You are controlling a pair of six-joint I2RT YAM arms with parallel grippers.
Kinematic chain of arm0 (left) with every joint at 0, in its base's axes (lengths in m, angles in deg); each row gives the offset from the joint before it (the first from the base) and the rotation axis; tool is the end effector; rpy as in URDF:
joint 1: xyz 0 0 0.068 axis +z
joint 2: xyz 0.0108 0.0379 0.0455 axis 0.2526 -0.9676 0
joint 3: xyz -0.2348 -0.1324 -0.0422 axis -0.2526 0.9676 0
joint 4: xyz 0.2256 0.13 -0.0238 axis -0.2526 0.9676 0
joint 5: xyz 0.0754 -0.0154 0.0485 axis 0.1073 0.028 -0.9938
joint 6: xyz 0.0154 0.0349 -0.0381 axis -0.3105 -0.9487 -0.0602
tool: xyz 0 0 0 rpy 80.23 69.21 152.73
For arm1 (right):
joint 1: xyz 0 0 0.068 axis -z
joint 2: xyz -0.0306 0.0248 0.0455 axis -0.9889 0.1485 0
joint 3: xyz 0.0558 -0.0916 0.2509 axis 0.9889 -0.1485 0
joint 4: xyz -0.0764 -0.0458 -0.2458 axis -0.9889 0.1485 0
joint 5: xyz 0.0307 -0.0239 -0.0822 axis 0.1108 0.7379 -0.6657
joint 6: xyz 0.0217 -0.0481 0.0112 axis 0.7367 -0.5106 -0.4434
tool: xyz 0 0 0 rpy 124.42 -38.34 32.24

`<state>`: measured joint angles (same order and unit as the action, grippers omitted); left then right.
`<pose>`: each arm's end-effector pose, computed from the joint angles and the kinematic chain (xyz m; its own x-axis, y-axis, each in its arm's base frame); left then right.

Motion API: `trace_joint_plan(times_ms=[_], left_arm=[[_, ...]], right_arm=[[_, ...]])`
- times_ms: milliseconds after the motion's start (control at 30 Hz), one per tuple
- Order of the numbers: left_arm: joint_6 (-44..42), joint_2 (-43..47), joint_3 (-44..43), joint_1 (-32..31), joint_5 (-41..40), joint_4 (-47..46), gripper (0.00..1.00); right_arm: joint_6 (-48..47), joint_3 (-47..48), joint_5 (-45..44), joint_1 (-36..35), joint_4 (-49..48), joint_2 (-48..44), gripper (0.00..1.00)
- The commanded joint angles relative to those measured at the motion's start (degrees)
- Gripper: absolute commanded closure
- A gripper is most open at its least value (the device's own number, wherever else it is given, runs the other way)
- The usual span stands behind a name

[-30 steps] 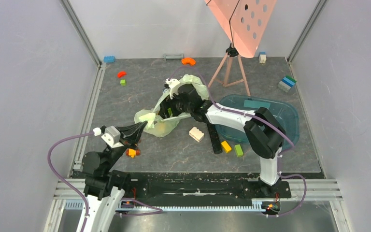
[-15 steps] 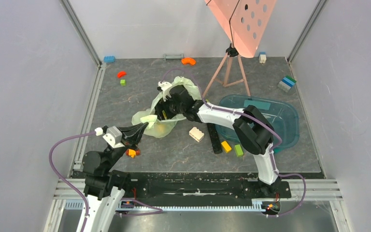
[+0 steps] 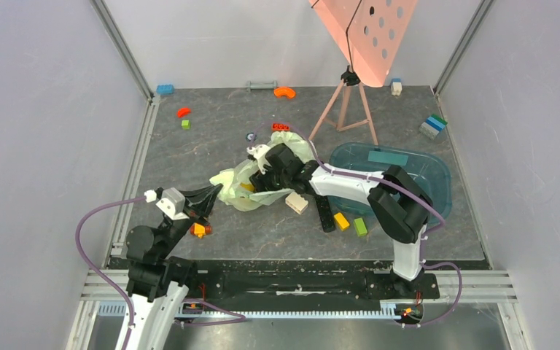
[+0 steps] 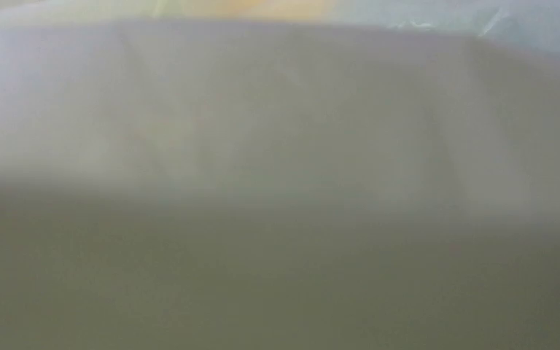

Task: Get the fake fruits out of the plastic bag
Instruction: Adjust the plastic bag at the center of the board.

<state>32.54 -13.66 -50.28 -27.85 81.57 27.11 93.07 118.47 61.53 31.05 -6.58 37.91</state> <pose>0.0695 -0.0315 0.2939 0.1952 -0.1545 -0.9685 0.6231 0.7821 0.0008 0.2639 0.3269 0.1891 -0.5154 -0.4924 -0.7014 -0.7856 0.5984 0.1572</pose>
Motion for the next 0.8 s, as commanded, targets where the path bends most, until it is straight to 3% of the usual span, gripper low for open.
trace_joint_plan(times_ms=[0, 333, 767], left_arm=[[-3.5, 0.4, -0.8, 0.2, -1.6, 0.0, 0.98], [-3.2, 0.5, -0.3, 0.2, -0.5, -0.3, 0.98], [-3.5, 0.2, -0.1, 0.2, -0.6, 0.1, 0.98]], right_arm=[[-3.4, 1.4, -3.6, -0.8, 9.1, -2.5, 0.35], [3.8, 1.1, -1.4, -0.7, -6.8, -7.1, 0.22], [10.4, 10.0, 1.6, -0.8, -12.6, 4.0, 0.21]])
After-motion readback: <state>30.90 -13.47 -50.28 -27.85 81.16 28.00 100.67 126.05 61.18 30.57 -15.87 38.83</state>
